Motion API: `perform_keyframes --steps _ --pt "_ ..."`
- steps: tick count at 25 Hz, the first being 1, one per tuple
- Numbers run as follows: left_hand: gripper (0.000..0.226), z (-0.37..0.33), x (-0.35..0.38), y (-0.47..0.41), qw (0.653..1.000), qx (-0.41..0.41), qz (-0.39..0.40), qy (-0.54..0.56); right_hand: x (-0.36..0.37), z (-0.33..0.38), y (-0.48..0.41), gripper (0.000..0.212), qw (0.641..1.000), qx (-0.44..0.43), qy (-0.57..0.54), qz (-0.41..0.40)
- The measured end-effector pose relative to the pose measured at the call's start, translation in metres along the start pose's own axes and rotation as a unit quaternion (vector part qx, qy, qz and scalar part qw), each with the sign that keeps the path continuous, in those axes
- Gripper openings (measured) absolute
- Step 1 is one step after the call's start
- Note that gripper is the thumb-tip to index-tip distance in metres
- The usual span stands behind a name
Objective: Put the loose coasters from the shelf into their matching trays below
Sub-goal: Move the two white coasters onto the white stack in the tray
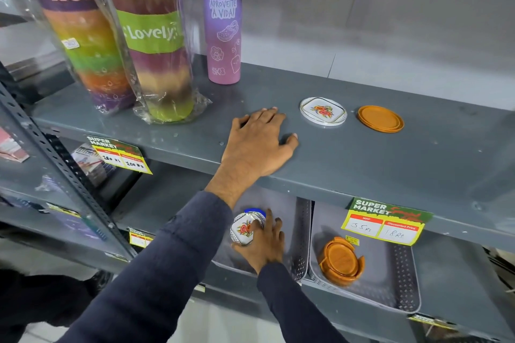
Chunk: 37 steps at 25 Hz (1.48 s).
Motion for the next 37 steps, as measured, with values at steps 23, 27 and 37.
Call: perform_keyframes --steps 23,27,37 --pt "0.057 -0.001 0.001 0.0 1.0 0.001 -0.001 -0.011 -0.222 -0.028 0.161 0.038 0.803 -0.122 -0.183 -0.554" --pt "0.058 -0.001 0.003 0.0 1.0 0.001 0.003 -0.014 -0.319 -0.054 0.196 0.045 0.737 -0.106 -0.2 -0.636" --pt "0.059 -0.003 -0.002 0.002 1.0 -0.005 -0.001 0.009 -0.391 -0.08 0.044 0.088 0.897 0.004 -0.094 -0.433"
Point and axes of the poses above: each hand's wrist, its own y-axis away from the middle knuckle, its own x-axis out of the palm, z = x × y, the point moved 8 cm from there along -y, towards the middle knuckle, and after that the axes turned 13 degrees about y, right-handed, at the moved point
